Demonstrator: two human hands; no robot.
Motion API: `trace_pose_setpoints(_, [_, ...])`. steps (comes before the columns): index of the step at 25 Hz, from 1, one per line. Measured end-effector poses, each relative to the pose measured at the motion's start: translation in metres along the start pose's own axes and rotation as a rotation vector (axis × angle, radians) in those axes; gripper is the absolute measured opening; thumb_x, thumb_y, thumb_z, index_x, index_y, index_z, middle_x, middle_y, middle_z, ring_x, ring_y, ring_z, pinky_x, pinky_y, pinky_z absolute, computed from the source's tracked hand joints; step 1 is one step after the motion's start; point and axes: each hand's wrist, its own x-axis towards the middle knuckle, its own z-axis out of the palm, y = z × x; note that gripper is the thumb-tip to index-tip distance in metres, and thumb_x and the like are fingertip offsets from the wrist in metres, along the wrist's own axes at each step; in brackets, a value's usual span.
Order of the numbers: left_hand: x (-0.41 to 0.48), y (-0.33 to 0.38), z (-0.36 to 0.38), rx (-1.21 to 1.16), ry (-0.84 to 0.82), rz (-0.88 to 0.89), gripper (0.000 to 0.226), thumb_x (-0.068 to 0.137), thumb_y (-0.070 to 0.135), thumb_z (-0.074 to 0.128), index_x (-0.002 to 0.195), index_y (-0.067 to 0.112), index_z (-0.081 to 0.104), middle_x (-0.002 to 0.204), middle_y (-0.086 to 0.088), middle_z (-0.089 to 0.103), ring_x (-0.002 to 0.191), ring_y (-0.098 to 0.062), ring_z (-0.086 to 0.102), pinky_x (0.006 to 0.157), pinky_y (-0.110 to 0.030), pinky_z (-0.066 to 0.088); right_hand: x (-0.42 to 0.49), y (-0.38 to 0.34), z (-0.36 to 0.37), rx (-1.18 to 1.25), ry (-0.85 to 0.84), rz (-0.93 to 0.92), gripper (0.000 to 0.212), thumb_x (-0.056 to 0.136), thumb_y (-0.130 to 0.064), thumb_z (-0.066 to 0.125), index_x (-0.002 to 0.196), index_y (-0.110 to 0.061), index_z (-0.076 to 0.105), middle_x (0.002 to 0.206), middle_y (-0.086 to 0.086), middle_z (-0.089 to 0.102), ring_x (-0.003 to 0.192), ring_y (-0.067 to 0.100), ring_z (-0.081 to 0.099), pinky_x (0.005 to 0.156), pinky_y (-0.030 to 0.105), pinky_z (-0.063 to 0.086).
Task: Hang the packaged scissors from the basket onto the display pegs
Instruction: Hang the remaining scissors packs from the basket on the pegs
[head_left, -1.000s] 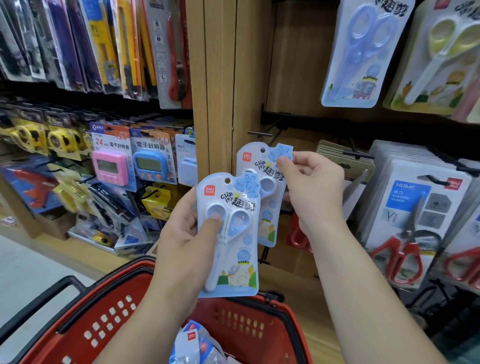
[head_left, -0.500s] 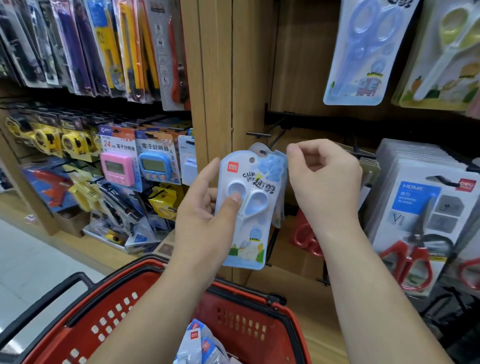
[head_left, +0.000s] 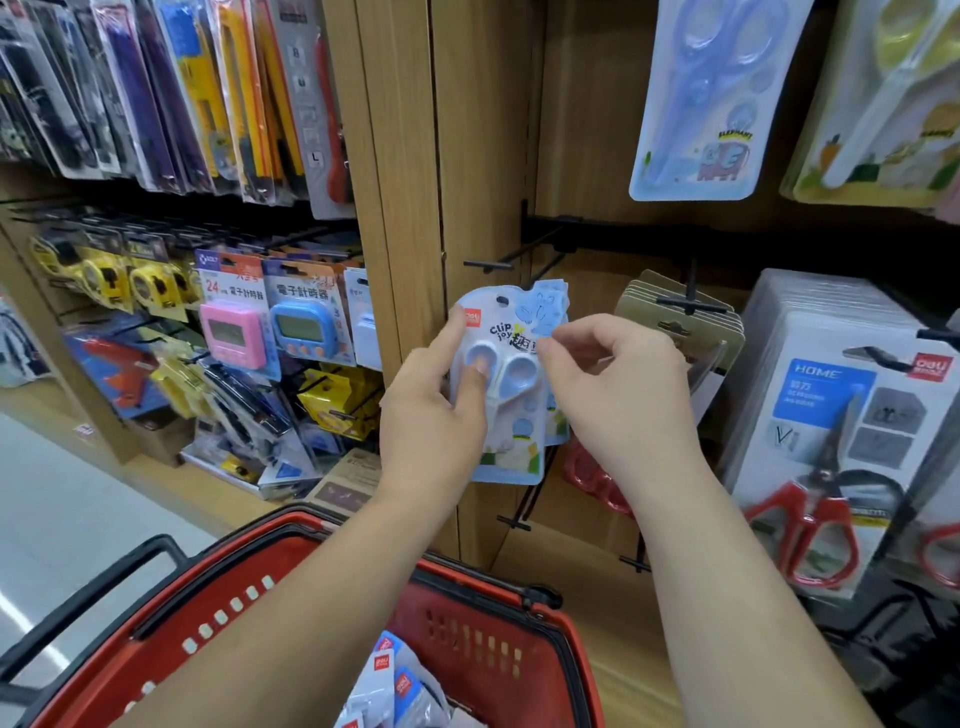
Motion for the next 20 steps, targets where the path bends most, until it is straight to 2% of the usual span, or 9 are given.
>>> trace_pose_setpoints(2, [0.004, 0.001, 0.001, 0.137, -0.009, 0.01, 0.051, 0.103, 0.053, 0.055, 0.153, 0.052, 0.044, 0.09, 0.006, 0.066, 0.08, -0.021, 0.064, 0.065, -0.044, 0.058, -0.002, 0.001, -0.001, 0.018, -0.043, 0.03, 0.016, 0.095, -0.038, 0.072, 0.105, -0.027, 0.078, 0.092, -0.015, 0.074, 0.089, 0.006, 0.07, 0.077, 0.043, 0.063])
trace_pose_setpoints(5, [0.015, 0.011, 0.006, 0.338, -0.008, -0.007, 0.054, 0.104, 0.044, 0.057, 0.156, 0.045, 0.042, 0.113, 0.007, 0.069, 0.095, -0.024, 0.068, 0.079, -0.048, 0.059, -0.003, 0.001, -0.003, 0.011, -0.068, 0.039, 0.016, 0.097, -0.036, 0.072, 0.108, -0.027, 0.077, 0.096, -0.015, 0.075, 0.09, 0.003, 0.07, 0.073, 0.037, 0.063])
trace_pose_setpoints(7, [0.012, 0.015, 0.009, 0.35, -0.047, 0.03, 0.059, 0.104, 0.038, 0.061, 0.159, 0.038, 0.039, 0.133, 0.008, 0.061, 0.112, -0.018, 0.065, 0.093, -0.04, 0.055, -0.003, 0.004, -0.004, 0.013, -0.077, 0.038, 0.016, 0.097, -0.035, 0.072, 0.109, -0.025, 0.077, 0.097, -0.013, 0.075, 0.091, 0.002, 0.069, 0.072, 0.032, 0.062])
trace_pose_setpoints(9, [-0.001, 0.01, 0.006, 0.291, -0.131, 0.083, 0.063, 0.102, 0.031, 0.067, 0.159, 0.03, 0.041, 0.144, 0.008, 0.054, 0.125, -0.01, 0.056, 0.096, -0.026, 0.044, -0.004, 0.006, -0.005, 0.004, -0.102, 0.03, 0.016, 0.097, -0.035, 0.072, 0.107, -0.025, 0.077, 0.095, -0.012, 0.074, 0.092, 0.004, 0.07, 0.073, 0.033, 0.063])
trace_pose_setpoints(10, [-0.01, 0.002, -0.001, 0.263, -0.172, 0.106, 0.063, 0.101, 0.029, 0.069, 0.158, 0.028, 0.042, 0.144, 0.007, 0.053, 0.126, -0.009, 0.054, 0.097, -0.024, 0.043, -0.004, 0.007, -0.005, -0.011, -0.12, 0.023, 0.014, 0.097, -0.037, 0.072, 0.105, -0.027, 0.077, 0.094, -0.012, 0.074, 0.092, 0.005, 0.07, 0.074, 0.037, 0.063])
trace_pose_setpoints(13, [-0.048, -0.028, -0.035, 0.212, -0.294, 0.043, 0.064, 0.098, 0.025, 0.072, 0.156, 0.027, 0.047, 0.137, 0.008, 0.059, 0.112, -0.005, 0.063, 0.097, -0.027, 0.051, -0.013, 0.008, 0.0, -0.06, -0.179, 0.02, 0.011, 0.095, -0.037, 0.072, 0.096, -0.028, 0.077, 0.088, -0.009, 0.073, 0.086, 0.01, 0.07, 0.075, 0.044, 0.063])
trace_pose_setpoints(16, [-0.092, -0.055, -0.086, 0.221, -0.393, -0.129, 0.059, 0.095, 0.023, 0.076, 0.15, 0.027, 0.055, 0.124, 0.008, 0.069, 0.084, -0.001, 0.069, 0.082, -0.022, 0.056, -0.04, 0.003, 0.018, -0.124, -0.318, 0.021, 0.015, 0.09, -0.039, 0.074, 0.081, -0.028, 0.074, 0.075, -0.009, 0.071, 0.078, 0.014, 0.07, 0.078, 0.043, 0.062])
trace_pose_setpoints(18, [-0.119, -0.077, -0.121, 0.325, -0.485, -0.242, 0.055, 0.096, 0.024, 0.076, 0.148, 0.024, 0.057, 0.114, 0.007, 0.072, 0.071, 0.001, 0.065, 0.074, -0.012, 0.05, -0.07, 0.004, 0.037, -0.179, -0.493, 0.01, 0.019, 0.089, -0.04, 0.075, 0.074, -0.028, 0.072, 0.07, -0.01, 0.07, 0.078, 0.015, 0.072, 0.082, 0.039, 0.06])
trace_pose_setpoints(20, [-0.151, -0.104, -0.157, 0.409, -0.543, -0.362, 0.053, 0.097, 0.026, 0.074, 0.147, 0.017, 0.057, 0.112, 0.005, 0.071, 0.072, -0.006, 0.064, 0.077, -0.017, 0.052, -0.112, 0.009, 0.059, -0.309, -0.717, -0.054, 0.02, 0.088, -0.042, 0.075, 0.076, -0.027, 0.074, 0.073, -0.01, 0.072, 0.082, 0.016, 0.072, 0.083, 0.037, 0.059])
